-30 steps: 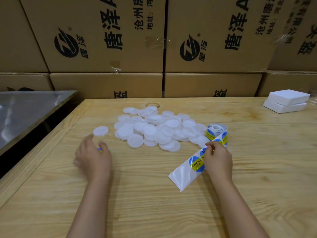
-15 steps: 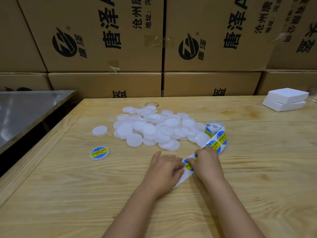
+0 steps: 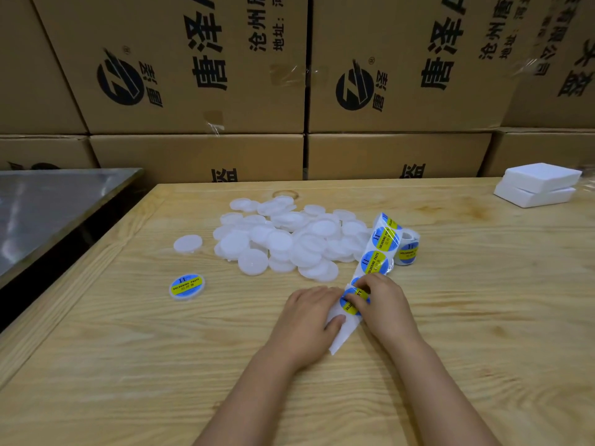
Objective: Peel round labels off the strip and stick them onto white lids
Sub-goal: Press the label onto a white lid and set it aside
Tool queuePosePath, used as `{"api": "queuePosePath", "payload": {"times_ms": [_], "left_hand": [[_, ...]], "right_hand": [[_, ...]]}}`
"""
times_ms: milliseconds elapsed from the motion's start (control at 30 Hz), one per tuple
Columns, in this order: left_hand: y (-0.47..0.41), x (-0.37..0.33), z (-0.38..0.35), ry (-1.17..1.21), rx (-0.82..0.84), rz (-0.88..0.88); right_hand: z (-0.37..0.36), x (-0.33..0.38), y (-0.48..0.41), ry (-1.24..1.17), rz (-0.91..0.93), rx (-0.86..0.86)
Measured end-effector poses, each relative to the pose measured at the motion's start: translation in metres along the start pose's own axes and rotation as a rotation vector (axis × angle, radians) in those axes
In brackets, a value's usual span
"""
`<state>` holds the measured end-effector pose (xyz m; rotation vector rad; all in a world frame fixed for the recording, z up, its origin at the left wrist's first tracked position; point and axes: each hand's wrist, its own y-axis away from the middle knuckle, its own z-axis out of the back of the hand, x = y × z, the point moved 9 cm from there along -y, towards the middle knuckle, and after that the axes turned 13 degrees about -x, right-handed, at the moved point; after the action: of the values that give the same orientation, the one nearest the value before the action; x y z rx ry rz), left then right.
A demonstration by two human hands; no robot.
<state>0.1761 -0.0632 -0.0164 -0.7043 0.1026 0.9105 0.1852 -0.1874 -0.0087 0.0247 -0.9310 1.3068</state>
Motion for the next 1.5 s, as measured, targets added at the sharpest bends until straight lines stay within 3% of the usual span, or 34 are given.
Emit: {"api": "queuePosePath", "payload": {"times_ms": [333,467,733,900,1200,1300,1500], "left_hand": [[0.001,0.002,0.000,-0.010,0.000,0.019],[0.001,0.004,-0.002,-0.019,0.018,0.027],[0.001,0.003,0.000,0.005,0.012,0.041],[0.003,0.008,0.003,0.063,0.014,0.116],[-0.001,0.014,0.000,-0.028,0.010,0.199],[-0.002,0.019,0.011,-0.073,-0.099,0.220],[0.002,0.032,0.021,0.036,-0.211,0.352]], "right_hand": [[0.012,-0.004,-0.001,0.000,-0.056,-0.097],[0.011,-0.002,-0.002,0.138,-0.034,-0.024],[0.018,-0.001,-0.002,0.146,-0.118,0.009],[0.021,0.003,-0.002,0.042,-0.161,0.099],[0.012,0.012,0.017,-0.122,-0.183,0.590],[0.014,0.011,0.019,-0.295,-0.262,0.619],[0.018,0.000,0.010,-0.546,-0.423,0.491]]}}
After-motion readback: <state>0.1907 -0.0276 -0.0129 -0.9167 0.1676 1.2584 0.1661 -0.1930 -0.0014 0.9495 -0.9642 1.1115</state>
